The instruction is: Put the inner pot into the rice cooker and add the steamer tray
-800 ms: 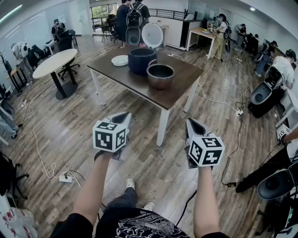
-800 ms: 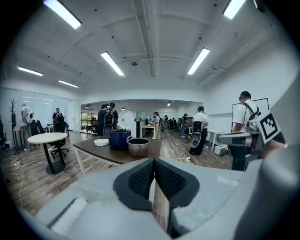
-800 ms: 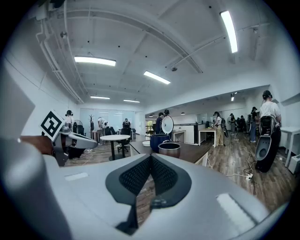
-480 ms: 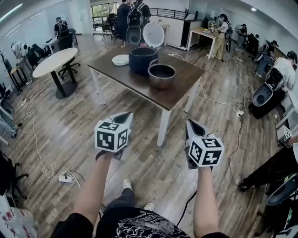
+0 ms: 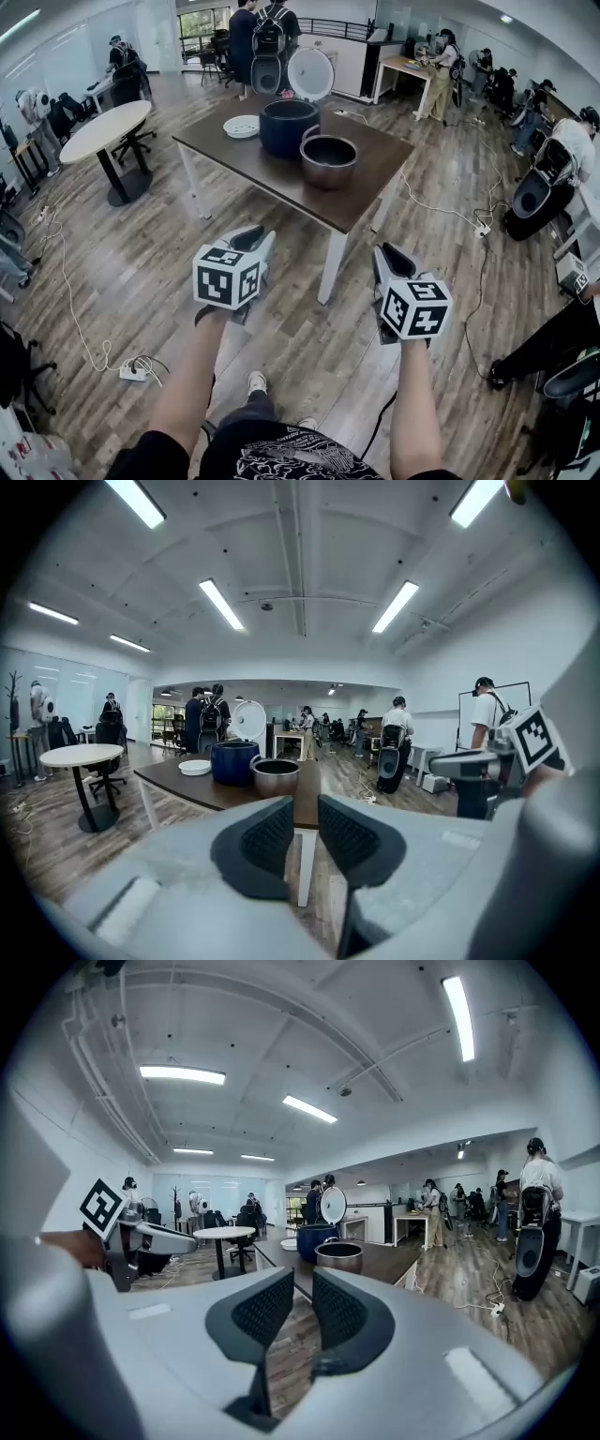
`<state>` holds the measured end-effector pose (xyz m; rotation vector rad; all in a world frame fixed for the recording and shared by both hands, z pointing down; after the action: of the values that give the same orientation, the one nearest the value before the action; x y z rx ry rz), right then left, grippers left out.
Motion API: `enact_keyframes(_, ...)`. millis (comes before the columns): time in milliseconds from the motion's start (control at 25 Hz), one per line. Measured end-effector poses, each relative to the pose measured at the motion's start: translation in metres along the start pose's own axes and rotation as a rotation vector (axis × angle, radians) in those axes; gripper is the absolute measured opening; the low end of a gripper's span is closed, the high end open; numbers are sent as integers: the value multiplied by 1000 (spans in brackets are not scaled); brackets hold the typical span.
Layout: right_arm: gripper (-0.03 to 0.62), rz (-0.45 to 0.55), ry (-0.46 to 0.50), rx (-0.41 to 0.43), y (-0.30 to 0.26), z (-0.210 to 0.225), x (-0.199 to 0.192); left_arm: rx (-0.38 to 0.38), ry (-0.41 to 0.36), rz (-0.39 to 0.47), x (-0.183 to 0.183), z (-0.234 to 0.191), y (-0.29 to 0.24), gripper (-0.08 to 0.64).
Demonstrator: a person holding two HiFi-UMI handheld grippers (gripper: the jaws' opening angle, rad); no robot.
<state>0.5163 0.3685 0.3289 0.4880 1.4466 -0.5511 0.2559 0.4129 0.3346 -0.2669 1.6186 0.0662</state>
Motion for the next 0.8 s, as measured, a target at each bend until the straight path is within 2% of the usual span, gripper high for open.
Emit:
enact_keyframes(200, 103, 35, -71, -51, -22, -3, 4, -15, 25, 6, 4, -30, -17, 106)
enact_keyframes(360, 166, 44, -84, -90, -43, -5, 4, -56, 36, 7, 5, -50, -36, 161)
enact_keyframes(440, 223, 42, -89, -97, -56, -7, 4, -58, 40, 12, 8, -63, -46, 174)
enact_keyframes(560, 263, 24, -83, -112, -75, -8, 1, -77, 47, 16, 13, -80, -63, 209)
enact_keyframes(800, 298, 6, -77, -131, -112, -19, 0, -101, 63, 15, 18, -121, -89, 256)
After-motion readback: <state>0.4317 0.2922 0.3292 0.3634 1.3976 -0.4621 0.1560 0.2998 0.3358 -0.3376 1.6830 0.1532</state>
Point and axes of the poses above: the fingertips, and each gripper's own axes: y backward along the fingers, z to its right, x out of its top, the point moved 5 cm from there along y, backward along the fingers, and after that the axes turned 11 degrees about z, right-handed, at the moved point
